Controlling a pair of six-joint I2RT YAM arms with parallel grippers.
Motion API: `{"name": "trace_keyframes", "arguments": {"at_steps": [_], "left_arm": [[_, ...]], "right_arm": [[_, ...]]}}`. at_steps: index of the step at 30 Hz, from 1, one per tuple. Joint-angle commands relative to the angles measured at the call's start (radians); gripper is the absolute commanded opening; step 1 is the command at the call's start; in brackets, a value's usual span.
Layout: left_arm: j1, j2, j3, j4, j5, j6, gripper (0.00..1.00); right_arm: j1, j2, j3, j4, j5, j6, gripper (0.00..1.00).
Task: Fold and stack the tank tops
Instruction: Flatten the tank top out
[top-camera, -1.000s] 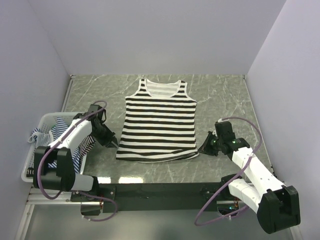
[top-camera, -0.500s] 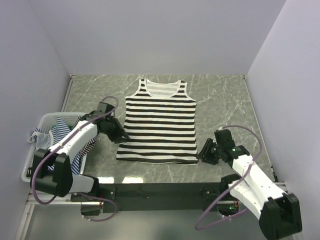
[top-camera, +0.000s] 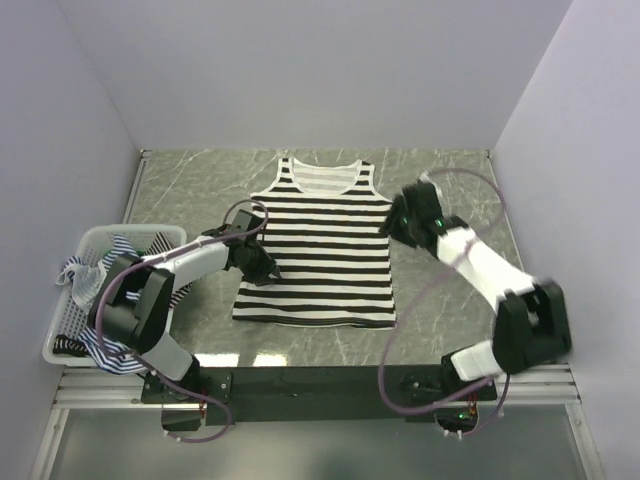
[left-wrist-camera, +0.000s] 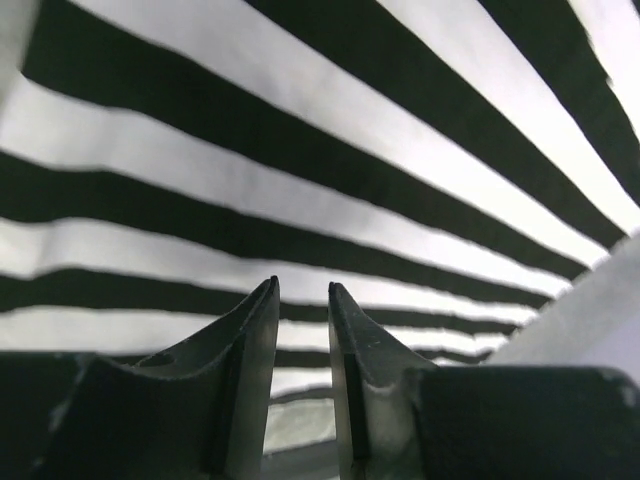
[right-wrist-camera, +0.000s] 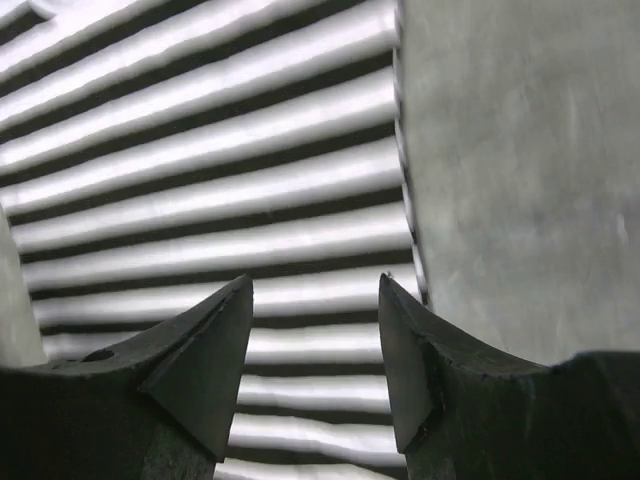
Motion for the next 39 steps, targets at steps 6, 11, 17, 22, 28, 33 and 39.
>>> {"name": "trace_keyframes", "arguments": {"at_steps": [6, 11, 17, 22, 28, 33, 39], "left_arm": [[-0.005, 0.115, 0.107, -0.03, -0.146, -0.036, 0.33], [-0.003, 0.202, 0.193, -0.096, -0.194, -0.026, 0.33], [0.017, 0.274, 0.262, -0.147, -0.214, 0.002, 0.33], [0.066, 0.296, 0.281, -0.181, -0.214, 0.045, 0.33], [0.125, 0.29, 0.276, -0.198, -0.217, 0.101, 0.32], [0.15, 0.305, 0.311, -0.208, -0.212, 0.143, 0.32], [0.156, 0.323, 0.331, -0.222, -0.215, 0.184, 0.34]], "right_arm": [[-0.041, 0.538, 0.593, -0.101, 0.137, -0.193, 0.59], [-0.051, 0.762, 0.838, -0.207, 0.177, -0.244, 0.58], [-0.053, 0.906, 0.972, -0.308, 0.235, -0.267, 0.56], [-0.054, 0.943, 0.977, -0.367, 0.298, -0.266, 0.56], [-0.058, 0.909, 0.892, -0.348, 0.307, -0.264, 0.55], [-0.061, 0.877, 0.831, -0.335, 0.309, -0.267, 0.54], [-0.09, 0.808, 0.707, -0.284, 0.281, -0.259, 0.45]]}}
